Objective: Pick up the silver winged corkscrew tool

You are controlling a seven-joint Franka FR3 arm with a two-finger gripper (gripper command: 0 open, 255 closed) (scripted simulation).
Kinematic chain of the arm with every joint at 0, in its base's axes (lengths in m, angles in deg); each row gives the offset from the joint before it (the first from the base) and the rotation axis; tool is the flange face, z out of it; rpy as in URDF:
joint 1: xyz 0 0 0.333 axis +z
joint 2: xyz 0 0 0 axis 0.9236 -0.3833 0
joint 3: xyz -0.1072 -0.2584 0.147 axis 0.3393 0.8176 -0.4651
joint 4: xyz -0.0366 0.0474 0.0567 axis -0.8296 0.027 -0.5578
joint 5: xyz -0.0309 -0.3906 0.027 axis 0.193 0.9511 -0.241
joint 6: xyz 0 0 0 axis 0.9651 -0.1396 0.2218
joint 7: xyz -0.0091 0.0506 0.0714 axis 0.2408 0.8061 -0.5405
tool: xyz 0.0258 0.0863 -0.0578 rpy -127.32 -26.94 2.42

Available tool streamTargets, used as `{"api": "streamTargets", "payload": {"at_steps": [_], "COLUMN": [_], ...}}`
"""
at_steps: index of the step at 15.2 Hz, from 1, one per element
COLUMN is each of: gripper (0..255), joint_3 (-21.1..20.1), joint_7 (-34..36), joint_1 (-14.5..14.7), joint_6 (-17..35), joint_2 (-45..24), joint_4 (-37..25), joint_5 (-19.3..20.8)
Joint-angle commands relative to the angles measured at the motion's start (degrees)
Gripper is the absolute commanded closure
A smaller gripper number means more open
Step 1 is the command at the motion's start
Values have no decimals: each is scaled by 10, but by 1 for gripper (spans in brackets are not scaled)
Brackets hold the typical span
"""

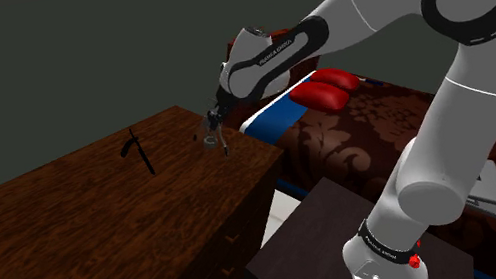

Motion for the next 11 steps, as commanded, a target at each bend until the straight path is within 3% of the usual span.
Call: {"api": "streamTargets", "payload": {"at_steps": [1, 11], "gripper": [255, 255], "joint_3": [0, 1], "joint_7": [3, 11], "joint_1": [0, -1], "joint_6": [-16, -79], "joint_2": [9, 50], "joint_4": [-7, -30], "joint_5": [3, 12]}}
